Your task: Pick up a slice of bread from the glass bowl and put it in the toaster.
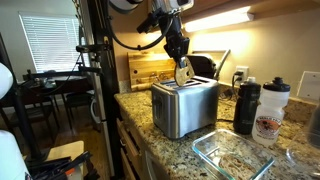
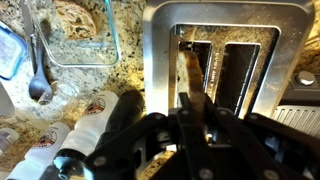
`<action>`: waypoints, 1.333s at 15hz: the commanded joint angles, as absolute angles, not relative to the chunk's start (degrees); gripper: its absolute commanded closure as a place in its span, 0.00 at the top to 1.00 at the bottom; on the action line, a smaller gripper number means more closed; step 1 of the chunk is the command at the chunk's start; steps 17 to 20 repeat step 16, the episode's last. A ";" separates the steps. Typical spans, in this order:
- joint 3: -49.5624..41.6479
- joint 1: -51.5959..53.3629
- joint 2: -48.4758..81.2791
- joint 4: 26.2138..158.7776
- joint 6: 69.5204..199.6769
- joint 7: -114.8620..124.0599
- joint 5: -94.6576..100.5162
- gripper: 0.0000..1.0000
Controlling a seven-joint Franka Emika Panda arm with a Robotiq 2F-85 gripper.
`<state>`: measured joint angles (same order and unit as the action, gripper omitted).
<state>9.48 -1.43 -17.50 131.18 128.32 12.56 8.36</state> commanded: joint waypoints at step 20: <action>8.36 -0.27 -15.59 129.71 127.70 12.89 8.72 0.79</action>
